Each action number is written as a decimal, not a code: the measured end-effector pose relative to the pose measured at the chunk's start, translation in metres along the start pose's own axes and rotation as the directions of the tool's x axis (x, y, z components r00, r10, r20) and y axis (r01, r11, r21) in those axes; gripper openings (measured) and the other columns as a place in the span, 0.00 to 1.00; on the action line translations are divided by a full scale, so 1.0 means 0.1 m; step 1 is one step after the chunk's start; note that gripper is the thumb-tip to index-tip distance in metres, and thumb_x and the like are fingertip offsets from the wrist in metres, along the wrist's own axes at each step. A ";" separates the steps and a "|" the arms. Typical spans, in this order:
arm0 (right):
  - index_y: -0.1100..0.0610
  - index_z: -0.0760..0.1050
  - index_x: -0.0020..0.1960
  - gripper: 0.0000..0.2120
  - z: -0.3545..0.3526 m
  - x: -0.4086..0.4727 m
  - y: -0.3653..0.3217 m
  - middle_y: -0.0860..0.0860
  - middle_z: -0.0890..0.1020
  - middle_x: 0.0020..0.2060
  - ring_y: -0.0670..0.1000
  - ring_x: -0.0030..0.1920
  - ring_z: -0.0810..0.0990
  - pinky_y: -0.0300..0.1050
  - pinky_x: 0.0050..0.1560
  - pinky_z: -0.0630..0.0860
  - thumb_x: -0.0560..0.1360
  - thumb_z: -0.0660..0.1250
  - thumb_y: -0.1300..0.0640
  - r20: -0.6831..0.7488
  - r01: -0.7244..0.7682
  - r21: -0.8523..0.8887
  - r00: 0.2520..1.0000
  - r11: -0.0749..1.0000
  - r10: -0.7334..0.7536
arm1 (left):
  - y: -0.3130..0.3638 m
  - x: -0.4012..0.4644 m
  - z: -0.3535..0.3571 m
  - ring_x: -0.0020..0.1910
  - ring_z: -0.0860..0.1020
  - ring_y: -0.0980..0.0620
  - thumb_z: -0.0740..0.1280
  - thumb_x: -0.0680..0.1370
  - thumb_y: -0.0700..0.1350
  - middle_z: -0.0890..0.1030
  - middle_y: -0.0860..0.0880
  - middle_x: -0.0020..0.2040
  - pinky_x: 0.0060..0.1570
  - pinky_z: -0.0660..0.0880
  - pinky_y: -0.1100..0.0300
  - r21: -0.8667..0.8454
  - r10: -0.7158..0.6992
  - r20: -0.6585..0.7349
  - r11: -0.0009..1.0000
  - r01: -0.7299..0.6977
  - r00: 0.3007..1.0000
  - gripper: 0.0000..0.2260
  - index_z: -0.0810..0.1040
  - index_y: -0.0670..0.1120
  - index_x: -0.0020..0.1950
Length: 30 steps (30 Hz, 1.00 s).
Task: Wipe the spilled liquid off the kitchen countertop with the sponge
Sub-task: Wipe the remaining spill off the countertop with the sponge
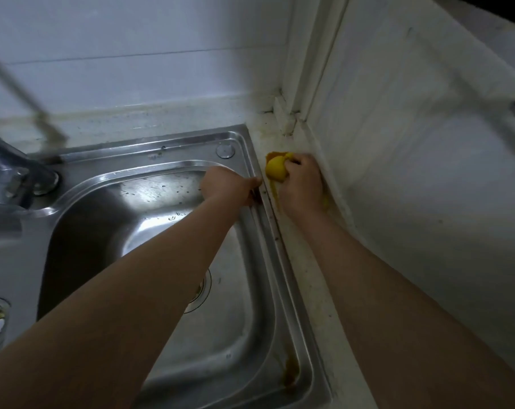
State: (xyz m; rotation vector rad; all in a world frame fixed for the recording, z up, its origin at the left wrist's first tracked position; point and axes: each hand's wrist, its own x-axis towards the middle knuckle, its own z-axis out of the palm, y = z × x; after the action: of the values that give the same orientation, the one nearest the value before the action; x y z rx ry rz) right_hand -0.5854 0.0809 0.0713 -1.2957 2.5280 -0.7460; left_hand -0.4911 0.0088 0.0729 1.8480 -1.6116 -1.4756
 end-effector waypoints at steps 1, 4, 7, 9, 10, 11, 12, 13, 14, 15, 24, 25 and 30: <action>0.66 0.72 0.63 0.17 -0.03 -0.02 0.00 0.60 0.72 0.63 0.58 0.63 0.69 0.44 0.64 0.64 0.74 0.59 0.65 -0.006 0.032 0.010 0.999 0.999 -0.032 | 0.01 0.00 0.00 0.42 0.84 0.47 0.75 0.70 0.48 0.82 0.44 0.34 0.52 0.79 0.53 0.011 -0.003 0.012 1.000 0.003 1.000 0.15 0.73 0.42 0.34; 0.67 0.79 0.52 0.12 -0.06 -0.25 0.01 0.61 0.78 0.52 0.59 0.52 0.75 0.47 0.54 0.70 0.71 0.61 0.67 -0.059 0.141 -0.003 0.988 0.990 -0.141 | 0.03 -0.02 -0.02 0.41 0.84 0.47 0.75 0.70 0.49 0.80 0.46 0.29 0.51 0.80 0.52 0.016 -0.018 0.017 1.000 0.017 1.000 0.15 0.74 0.42 0.35; 0.67 0.77 0.52 0.13 -0.05 -0.20 -0.01 0.61 0.77 0.52 0.60 0.53 0.74 0.47 0.52 0.70 0.70 0.60 0.69 -0.090 0.076 -0.036 0.993 0.996 -0.079 | 0.02 -0.06 -0.02 0.43 0.83 0.46 0.74 0.70 0.50 0.83 0.42 0.38 0.52 0.79 0.52 0.039 0.020 0.009 0.999 -0.020 1.000 0.14 0.76 0.41 0.36; 0.66 0.74 0.58 0.15 -0.05 0.04 -0.07 0.60 0.73 0.59 0.59 0.59 0.71 0.46 0.58 0.67 0.72 0.60 0.68 -0.035 -0.002 -0.061 0.999 0.998 0.000 | 0.01 -0.09 -0.01 0.44 0.83 0.45 0.75 0.70 0.48 0.83 0.40 0.41 0.52 0.79 0.52 0.007 0.020 -0.001 1.000 -0.020 1.000 0.14 0.75 0.42 0.33; 0.66 0.72 0.61 0.16 -0.06 0.14 -0.09 0.60 0.71 0.62 0.58 0.62 0.69 0.46 0.61 0.65 0.73 0.60 0.67 0.012 -0.003 -0.061 1.000 0.998 0.003 | 0.00 -0.11 0.00 0.44 0.83 0.45 0.75 0.70 0.48 0.83 0.40 0.41 0.52 0.79 0.51 -0.004 0.016 -0.003 1.000 -0.016 1.000 0.14 0.74 0.42 0.33; 0.65 0.69 0.65 0.19 -0.06 0.24 -0.12 0.60 0.69 0.66 0.58 0.66 0.66 0.46 0.65 0.63 0.74 0.60 0.66 0.067 0.017 -0.049 0.998 0.999 -0.014 | 0.00 -0.09 -0.01 0.44 0.83 0.45 0.75 0.70 0.48 0.83 0.40 0.41 0.52 0.79 0.51 -0.006 0.016 -0.011 1.000 -0.016 1.000 0.14 0.74 0.42 0.32; 0.64 0.66 0.68 0.21 -0.06 0.30 -0.12 0.59 0.66 0.69 0.58 0.69 0.64 0.46 0.68 0.60 0.75 0.60 0.66 0.118 0.037 -0.036 0.993 0.999 -0.032 | 0.00 -0.09 -0.01 0.44 0.83 0.45 0.75 0.70 0.48 0.83 0.40 0.41 0.52 0.79 0.51 -0.010 0.017 -0.015 1.000 -0.017 1.000 0.14 0.74 0.43 0.32; 0.63 0.65 0.69 0.22 -0.07 0.31 -0.11 0.58 0.65 0.70 0.57 0.70 0.62 0.45 0.70 0.57 0.75 0.59 0.67 0.149 0.058 -0.023 0.987 0.998 -0.054 | 0.00 -0.08 -0.01 0.44 0.83 0.45 0.75 0.70 0.47 0.83 0.40 0.40 0.52 0.79 0.51 -0.017 0.017 -0.010 1.000 -0.017 1.000 0.14 0.74 0.43 0.32; 0.63 0.66 0.69 0.22 -0.08 0.29 -0.09 0.57 0.66 0.70 0.56 0.70 0.63 0.43 0.70 0.57 0.75 0.58 0.67 0.165 0.082 -0.002 0.983 0.997 -0.081 | 0.00 -0.07 -0.02 0.43 0.83 0.45 0.75 0.70 0.47 0.83 0.40 0.40 0.52 0.79 0.51 -0.020 0.019 -0.002 1.000 -0.019 1.000 0.14 0.74 0.43 0.32; 0.62 0.68 0.68 0.21 -0.08 0.23 -0.06 0.57 0.68 0.69 0.56 0.69 0.66 0.42 0.69 0.58 0.75 0.59 0.67 0.163 0.111 0.029 0.980 0.993 -0.114 | 0.00 -0.08 -0.03 0.43 0.83 0.45 0.75 0.70 0.47 0.83 0.41 0.39 0.52 0.79 0.51 -0.020 0.017 0.004 1.000 -0.017 1.000 0.14 0.74 0.43 0.31; 0.64 0.78 0.57 0.17 -0.22 -0.71 0.21 0.58 0.80 0.56 0.59 0.57 0.76 0.40 0.58 0.66 0.69 0.65 0.71 0.055 0.208 0.135 0.975 0.969 -0.217 | -0.13 -0.46 -0.07 0.40 0.82 0.48 0.74 0.72 0.45 0.83 0.43 0.42 0.51 0.80 0.53 -0.231 0.018 0.045 0.973 -0.008 0.999 0.07 0.80 0.44 0.38; 0.64 0.79 0.55 0.16 -0.25 -0.85 0.23 0.59 0.81 0.55 0.60 0.56 0.77 0.41 0.57 0.67 0.68 0.65 0.71 0.041 0.210 0.140 0.975 0.967 -0.218 | -0.17 -0.56 -0.06 0.41 0.82 0.47 0.73 0.72 0.46 0.82 0.45 0.38 0.51 0.80 0.53 -0.235 0.027 0.046 0.972 -0.015 0.999 0.09 0.78 0.46 0.34; 0.64 0.80 0.53 0.18 -0.32 -1.28 0.21 0.60 0.82 0.48 0.58 0.48 0.79 0.39 0.49 0.70 0.67 0.59 0.67 0.033 0.130 0.244 0.989 0.961 -0.143 | -0.37 -1.04 -0.02 0.47 0.82 0.41 0.70 0.75 0.52 0.82 0.41 0.39 0.52 0.79 0.47 -0.234 0.067 0.102 0.971 -0.042 0.993 0.15 0.77 0.46 0.31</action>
State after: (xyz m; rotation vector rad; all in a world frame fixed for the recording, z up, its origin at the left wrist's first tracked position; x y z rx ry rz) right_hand -0.5371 0.2052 0.0817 -1.3938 2.2419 -1.0010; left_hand -0.4538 0.1091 0.0980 1.6089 -1.4520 -1.6866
